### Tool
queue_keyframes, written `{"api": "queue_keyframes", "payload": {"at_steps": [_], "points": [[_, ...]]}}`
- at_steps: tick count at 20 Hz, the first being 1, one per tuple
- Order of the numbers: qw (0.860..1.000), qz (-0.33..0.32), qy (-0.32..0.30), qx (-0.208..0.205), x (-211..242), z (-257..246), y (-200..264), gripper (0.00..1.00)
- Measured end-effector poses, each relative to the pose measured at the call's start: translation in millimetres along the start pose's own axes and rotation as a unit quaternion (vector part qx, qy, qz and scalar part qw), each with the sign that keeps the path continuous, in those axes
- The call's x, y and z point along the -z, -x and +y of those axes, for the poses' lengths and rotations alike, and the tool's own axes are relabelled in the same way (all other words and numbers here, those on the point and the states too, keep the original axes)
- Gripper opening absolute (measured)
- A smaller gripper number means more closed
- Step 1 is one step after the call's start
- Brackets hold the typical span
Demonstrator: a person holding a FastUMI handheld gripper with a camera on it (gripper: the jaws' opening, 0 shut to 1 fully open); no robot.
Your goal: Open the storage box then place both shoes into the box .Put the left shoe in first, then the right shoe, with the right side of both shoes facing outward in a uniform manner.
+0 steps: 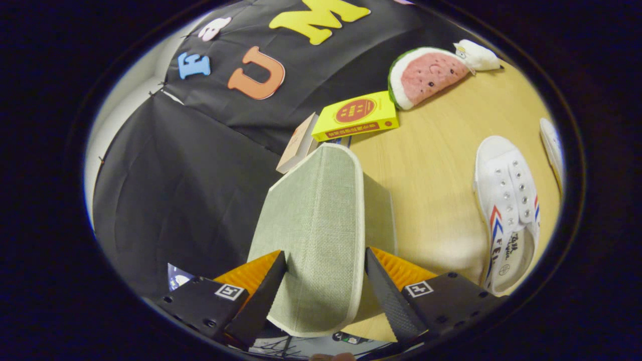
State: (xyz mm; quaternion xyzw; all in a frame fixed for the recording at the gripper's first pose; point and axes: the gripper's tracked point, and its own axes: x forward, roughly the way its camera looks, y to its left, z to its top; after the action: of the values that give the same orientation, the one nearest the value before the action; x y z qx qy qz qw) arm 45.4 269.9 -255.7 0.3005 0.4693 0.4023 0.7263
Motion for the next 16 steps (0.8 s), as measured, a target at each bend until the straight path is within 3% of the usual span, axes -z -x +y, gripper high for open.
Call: {"api": "queue_keyframes", "payload": {"at_steps": [5, 9, 13, 16], "points": [[1.0, 0.001, -0.008, 0.008, -14, -2, 17, 0.87], [1.0, -0.01, -0.001, 0.013, -23, 1, 35, 0.39], [0.999, -0.012, 0.03, 0.02, -28, 25, 44, 0.06], [0.998, -0.015, 0.05, 0.023, -37, 51, 53, 0.05]]}}
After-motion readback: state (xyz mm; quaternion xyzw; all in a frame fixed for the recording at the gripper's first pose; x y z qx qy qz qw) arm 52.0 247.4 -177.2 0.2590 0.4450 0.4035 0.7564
